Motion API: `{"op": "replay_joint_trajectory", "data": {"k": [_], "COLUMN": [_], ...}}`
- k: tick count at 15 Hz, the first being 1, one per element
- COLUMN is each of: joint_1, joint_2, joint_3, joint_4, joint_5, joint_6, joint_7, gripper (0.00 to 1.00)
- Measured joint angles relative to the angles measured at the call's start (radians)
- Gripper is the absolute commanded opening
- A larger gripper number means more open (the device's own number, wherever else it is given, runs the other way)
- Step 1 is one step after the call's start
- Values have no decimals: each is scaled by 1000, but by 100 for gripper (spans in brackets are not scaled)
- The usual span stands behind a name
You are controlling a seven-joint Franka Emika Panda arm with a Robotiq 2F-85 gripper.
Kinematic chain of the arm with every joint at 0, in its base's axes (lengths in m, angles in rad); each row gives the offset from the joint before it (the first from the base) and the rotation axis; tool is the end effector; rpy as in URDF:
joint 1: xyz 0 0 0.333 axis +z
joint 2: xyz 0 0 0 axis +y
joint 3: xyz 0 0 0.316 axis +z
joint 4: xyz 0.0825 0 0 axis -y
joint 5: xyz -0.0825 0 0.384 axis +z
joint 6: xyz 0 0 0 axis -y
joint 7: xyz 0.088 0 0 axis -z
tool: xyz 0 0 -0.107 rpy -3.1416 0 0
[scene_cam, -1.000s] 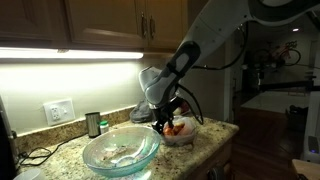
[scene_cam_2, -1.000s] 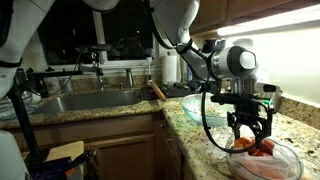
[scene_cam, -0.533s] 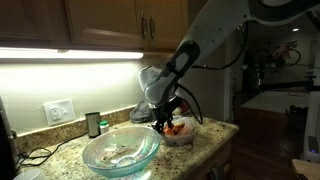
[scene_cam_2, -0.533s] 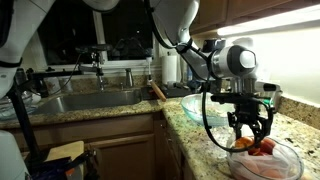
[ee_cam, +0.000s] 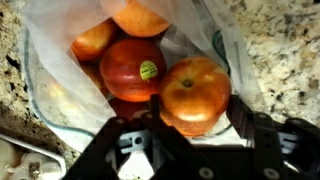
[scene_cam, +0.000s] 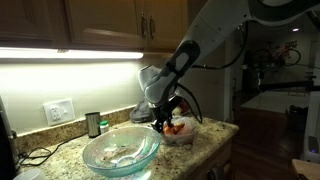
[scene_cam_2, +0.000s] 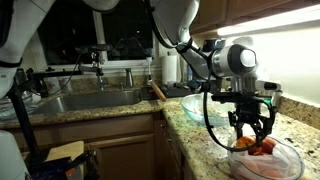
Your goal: Get an apple from the white carrier bag and place it in the glass bowl
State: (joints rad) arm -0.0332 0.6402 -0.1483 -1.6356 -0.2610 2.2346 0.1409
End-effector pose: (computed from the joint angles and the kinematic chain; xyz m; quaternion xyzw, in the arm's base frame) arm 0.6752 -0.1194 0.2460 0.9872 -0.0638 -0.0222 0.1446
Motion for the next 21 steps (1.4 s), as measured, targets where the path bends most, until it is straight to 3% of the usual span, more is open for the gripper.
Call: {"op": "replay_joint_trajectory", "data": {"k": [21], "joint_1": [35], "joint_2": [-11], "joint_3": [-6], "joint_4": [31], "joint_5": [-99], "joint_6": [-24], "joint_7": [1], "gripper": [43]}}
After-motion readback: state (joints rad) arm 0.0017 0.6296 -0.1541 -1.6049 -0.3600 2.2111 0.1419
